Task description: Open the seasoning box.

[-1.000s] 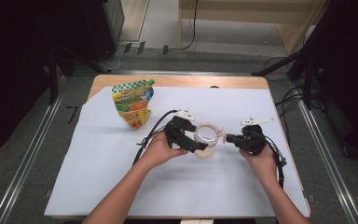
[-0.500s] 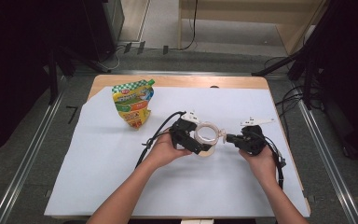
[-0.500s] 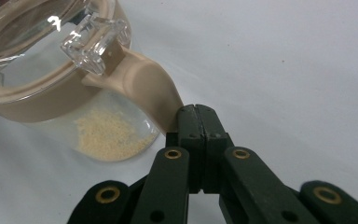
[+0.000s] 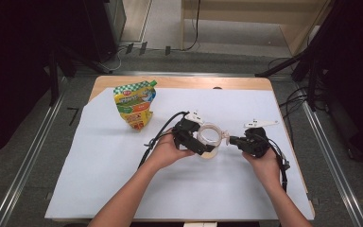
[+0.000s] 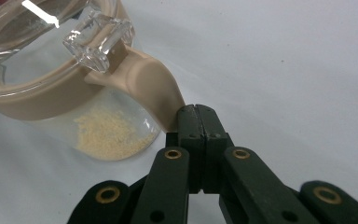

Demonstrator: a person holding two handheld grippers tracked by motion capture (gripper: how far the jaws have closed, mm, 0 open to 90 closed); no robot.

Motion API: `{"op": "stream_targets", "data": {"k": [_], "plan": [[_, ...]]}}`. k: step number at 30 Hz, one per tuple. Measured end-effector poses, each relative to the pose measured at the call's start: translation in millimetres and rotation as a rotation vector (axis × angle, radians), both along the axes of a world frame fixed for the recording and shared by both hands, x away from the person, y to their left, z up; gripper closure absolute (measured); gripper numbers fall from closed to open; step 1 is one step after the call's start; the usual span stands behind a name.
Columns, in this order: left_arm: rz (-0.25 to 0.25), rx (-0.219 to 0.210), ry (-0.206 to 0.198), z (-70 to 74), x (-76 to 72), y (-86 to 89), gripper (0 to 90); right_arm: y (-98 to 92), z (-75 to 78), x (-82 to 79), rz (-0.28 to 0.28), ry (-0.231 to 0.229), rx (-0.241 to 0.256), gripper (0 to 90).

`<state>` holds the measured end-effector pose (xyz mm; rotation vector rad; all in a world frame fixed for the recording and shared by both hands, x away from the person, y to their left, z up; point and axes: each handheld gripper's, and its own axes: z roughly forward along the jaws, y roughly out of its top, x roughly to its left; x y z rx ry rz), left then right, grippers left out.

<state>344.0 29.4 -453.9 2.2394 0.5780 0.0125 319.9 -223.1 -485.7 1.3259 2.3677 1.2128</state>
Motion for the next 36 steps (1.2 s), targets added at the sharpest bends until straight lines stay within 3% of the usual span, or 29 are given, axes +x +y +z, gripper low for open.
{"op": "stream_targets", "data": {"k": [7,12,23,24,26,29,31,34,36], "plan": [[-0.01,0.016,-0.022,6.6,-0.3,-1.3,9.6,0.1,0.0,0.0,-0.001,-0.001,0.0,90.0],[-0.003,-0.005,-0.033,11.5,-1.2,-0.6,9.5,0.5,0.3,-0.4,0.0,-0.002,-0.001,90.0],[-0.011,0.026,-0.046,25.6,-2.1,-5.1,9.8,0.0,1.3,-0.9,0.003,-0.006,0.006,90.0],[-0.011,0.027,-0.049,27.0,-2.5,-4.9,11.1,-0.1,1.4,-1.0,0.003,-0.009,0.008,90.0],[-0.028,-0.013,-0.041,31.1,-3.2,-3.3,16.8,0.0,1.3,-0.9,0.004,-0.009,0.007,90.0],[-0.038,-0.014,-0.037,32.1,-2.7,-3.6,18.7,0.1,1.3,-1.0,0.002,-0.01,0.007,90.0],[-0.05,-0.025,-0.025,33.0,-3.3,-4.2,24.5,0.2,1.4,-1.1,0.001,-0.01,0.005,90.0],[-0.056,-0.022,-0.037,37.4,-5.8,-5.8,29.7,0.1,1.5,-1.2,0.002,-0.01,0.006,90.0],[-0.068,-0.015,-0.043,41.7,-8.4,-7.4,39.3,0.1,1.5,-1.2,0.003,-0.011,0.006,90.0]]}}
